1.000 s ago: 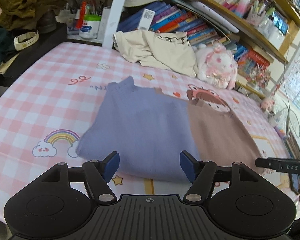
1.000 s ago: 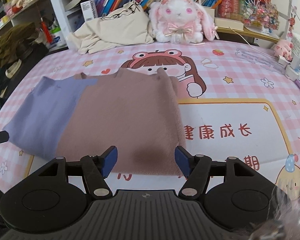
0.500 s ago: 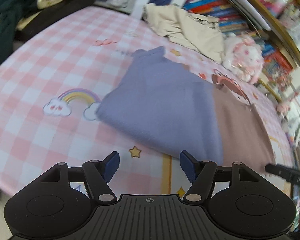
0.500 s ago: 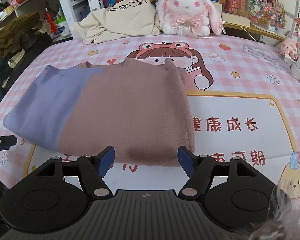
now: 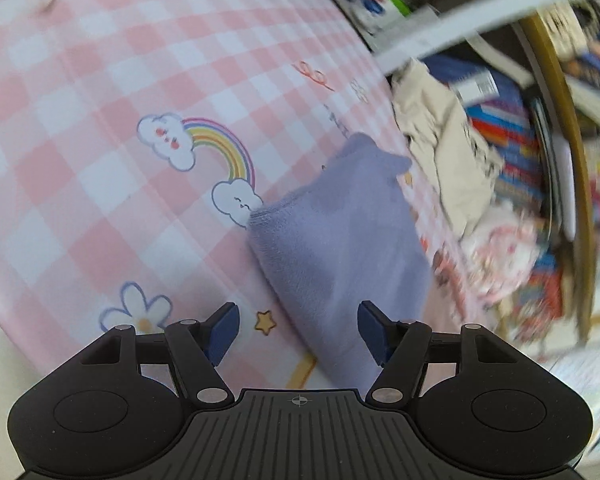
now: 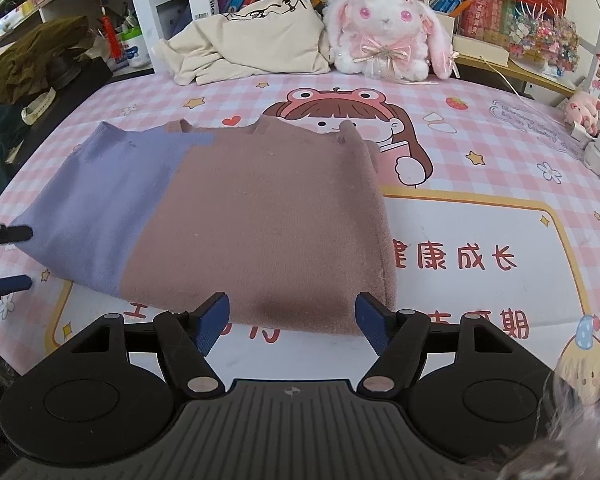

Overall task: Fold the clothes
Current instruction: 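Withdraw both grippers from the folded sweater, then grasp the lavender side edge with the left gripper while the right gripper grasps the pink side edge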

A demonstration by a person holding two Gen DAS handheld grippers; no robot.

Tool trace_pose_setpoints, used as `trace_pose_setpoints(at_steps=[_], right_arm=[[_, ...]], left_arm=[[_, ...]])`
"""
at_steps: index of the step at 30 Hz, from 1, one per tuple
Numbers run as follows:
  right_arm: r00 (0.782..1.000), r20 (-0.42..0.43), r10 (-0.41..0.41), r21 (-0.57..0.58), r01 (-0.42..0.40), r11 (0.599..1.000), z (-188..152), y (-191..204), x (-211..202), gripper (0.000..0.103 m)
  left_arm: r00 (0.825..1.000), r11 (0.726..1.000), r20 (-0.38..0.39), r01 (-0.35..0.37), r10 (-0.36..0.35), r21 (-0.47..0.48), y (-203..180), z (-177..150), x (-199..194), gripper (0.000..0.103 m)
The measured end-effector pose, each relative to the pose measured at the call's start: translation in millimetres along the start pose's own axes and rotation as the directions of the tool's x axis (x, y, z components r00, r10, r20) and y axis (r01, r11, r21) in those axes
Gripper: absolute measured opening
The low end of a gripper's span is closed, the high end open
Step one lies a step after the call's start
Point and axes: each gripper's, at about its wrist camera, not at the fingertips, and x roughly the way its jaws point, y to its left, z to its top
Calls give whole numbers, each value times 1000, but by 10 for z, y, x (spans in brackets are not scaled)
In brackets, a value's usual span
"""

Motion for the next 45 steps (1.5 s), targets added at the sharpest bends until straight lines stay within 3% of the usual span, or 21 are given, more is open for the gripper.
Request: trace_pose_setpoints(at_steps=[3,9,12,14,17,20,23,25,27,31,34,42,45], right_arm=[[1000,-1,2,-1,-2,1000,-1,5,13,67],[1000,-18,4,-20,-5,1000,-13,48,85,60],[1000,-20,-22,-37,21,999,-17,65,101,51],[999,-21,-35,-39,34,999,-24,54,113,46],[999,-20,-38,-23,38,999,-28,5,112,39],[999,-17,-36,-2,36,999,-26,-45,108,36],[999,-17,-37,-2,37,999,-26,-54,104,36],[999,-17,-37,-2,37,999,-24,-53,104,36],[999,-18,-36,-1,36,999,-22,-50,104,36],[999,-19,-30,0,30,1000,-33,-66,97,36],[1000,-18,-26,3,26,1000,-40,-79,87,36],[1000,-18,-19,9,20,1000,-71,-103,68,35],[1000,-18,-17,11,17,1000,-80,-106,64,36]], left_arm=[[999,994,37,27,-23,-107,39,5,48,64],[997,992,77,19,-9,-128,-20,20,133,60],[996,990,93,14,-1,-137,-29,26,158,49],[995,989,98,4,11,-146,-13,19,168,33],[994,988,104,-10,26,-156,14,-1,172,22],[992,996,115,-44,53,-80,-99,-8,161,12],[985,994,171,-40,21,105,-383,-66,54,11],[980,975,196,-16,-28,224,-555,-115,-10,11],[980,963,195,-18,-37,268,-624,-143,-1,12],[990,995,138,-43,30,93,-354,-70,126,21],[994,999,98,-52,53,-16,-177,-57,219,22],[992,998,120,-51,45,41,-208,-78,315,23],[992,999,120,-35,30,41,-162,-66,311,17]])
